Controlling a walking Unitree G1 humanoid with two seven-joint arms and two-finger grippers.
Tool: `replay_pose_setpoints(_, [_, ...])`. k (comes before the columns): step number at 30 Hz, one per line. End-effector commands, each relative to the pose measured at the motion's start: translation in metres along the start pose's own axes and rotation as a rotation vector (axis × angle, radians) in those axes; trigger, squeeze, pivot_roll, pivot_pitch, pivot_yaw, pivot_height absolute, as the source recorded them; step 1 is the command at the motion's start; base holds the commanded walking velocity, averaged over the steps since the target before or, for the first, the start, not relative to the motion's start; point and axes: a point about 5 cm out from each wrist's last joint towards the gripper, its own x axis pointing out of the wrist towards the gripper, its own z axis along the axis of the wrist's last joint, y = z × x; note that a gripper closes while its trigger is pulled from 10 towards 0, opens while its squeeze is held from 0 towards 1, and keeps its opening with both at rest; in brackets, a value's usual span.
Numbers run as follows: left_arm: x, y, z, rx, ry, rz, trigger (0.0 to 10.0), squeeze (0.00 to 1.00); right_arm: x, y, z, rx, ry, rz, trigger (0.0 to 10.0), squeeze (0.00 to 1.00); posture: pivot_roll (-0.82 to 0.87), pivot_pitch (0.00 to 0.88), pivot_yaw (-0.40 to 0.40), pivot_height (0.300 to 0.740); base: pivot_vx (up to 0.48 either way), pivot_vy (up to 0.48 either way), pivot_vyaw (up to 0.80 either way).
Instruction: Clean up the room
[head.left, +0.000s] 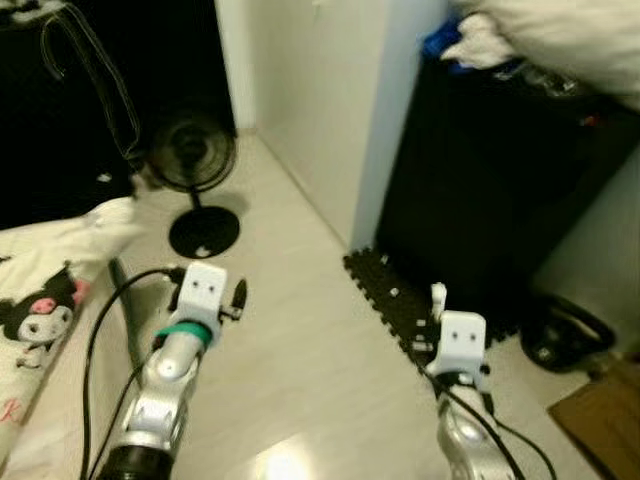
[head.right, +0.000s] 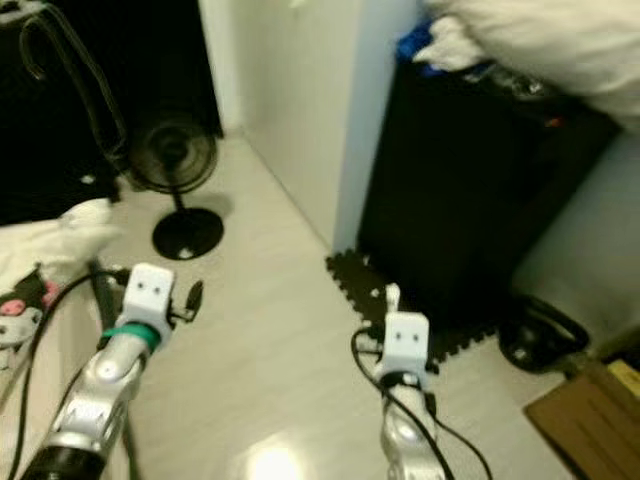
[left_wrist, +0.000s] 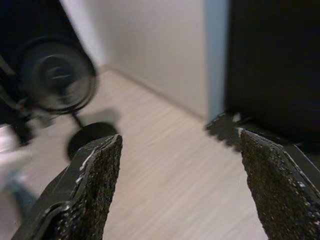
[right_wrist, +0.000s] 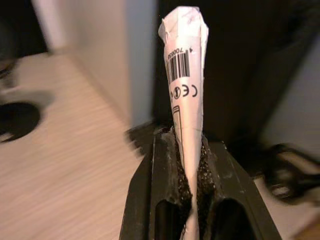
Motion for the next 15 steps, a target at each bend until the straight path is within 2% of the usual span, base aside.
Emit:
replay_pose_setpoints(1, [-0.004,0.01,-0.016,-0.04,0.062,0.038,10.0,0.0,-0.003,0.005,-0.002,0.003,0.009,0.01,10.0,0.0,0.05,0.0,0.076,0.74,0.0,0.0,-0.8])
replay_pose_setpoints(7, [0.002,0.015,-0.008,-0.04,0.021,0.06,10.0,0.0,0.0,0.005,-0.008,0.007,0.051,0.018,10.0,0.0,0.08,0.0,0.037,0.74,0.0,0.0,-0.8])
replay_pose_setpoints(15, [0.001,0.013,-0.006,-0.014,0.006,0.032,10.0,0.0,0.003,0.004,-0.01,-0.015,0.059,0.001,10.0,0.0,0.08,0.0,0.046,0.74,0.0,0.0,-0.8])
